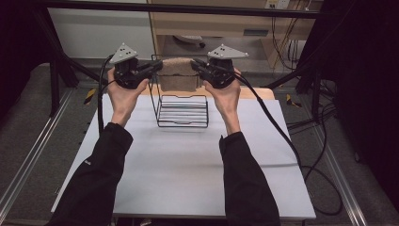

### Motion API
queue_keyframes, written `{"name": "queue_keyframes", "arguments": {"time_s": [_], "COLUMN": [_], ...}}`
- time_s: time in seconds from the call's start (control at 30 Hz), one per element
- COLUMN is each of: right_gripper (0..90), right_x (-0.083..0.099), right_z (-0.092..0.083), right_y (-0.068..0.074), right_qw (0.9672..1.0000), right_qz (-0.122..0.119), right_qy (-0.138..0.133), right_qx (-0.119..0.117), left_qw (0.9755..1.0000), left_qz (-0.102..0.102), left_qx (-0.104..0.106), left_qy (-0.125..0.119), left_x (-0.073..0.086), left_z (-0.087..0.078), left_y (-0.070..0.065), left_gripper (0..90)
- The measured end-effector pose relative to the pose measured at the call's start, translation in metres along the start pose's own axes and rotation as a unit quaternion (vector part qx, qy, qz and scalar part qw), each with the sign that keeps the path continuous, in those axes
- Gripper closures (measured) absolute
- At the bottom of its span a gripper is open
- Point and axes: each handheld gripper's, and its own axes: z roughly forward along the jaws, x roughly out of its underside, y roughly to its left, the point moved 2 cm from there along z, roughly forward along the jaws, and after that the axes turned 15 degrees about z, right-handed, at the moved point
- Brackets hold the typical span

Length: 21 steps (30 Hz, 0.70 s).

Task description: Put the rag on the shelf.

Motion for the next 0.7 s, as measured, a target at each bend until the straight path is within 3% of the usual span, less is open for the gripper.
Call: {"name": "queue_keyframes", "arguments": {"time_s": [0.13,0.33,0.7], "right_gripper": [83.2,82.8,82.2], "right_x": [0.004,0.015,0.029], "right_z": [-0.004,-0.007,-0.007], "right_y": [0.003,0.004,0.002], "right_qw": [0.9999,0.9996,0.9988], "right_qz": [-0.004,0.007,0.001], "right_qy": [0.010,0.021,0.040], "right_qx": [-0.004,-0.016,-0.029], "left_qw": [0.9999,0.9993,0.9982], "left_qz": [-0.002,0.018,0.011], "left_qx": [0.009,0.011,0.022], "left_qy": [0.007,0.031,0.054], "left_x": [0.005,0.009,0.017], "left_z": [-0.003,-0.007,-0.006], "left_y": [-0.005,-0.013,-0.016], "left_gripper": [85.1,84.0,79.5]}}
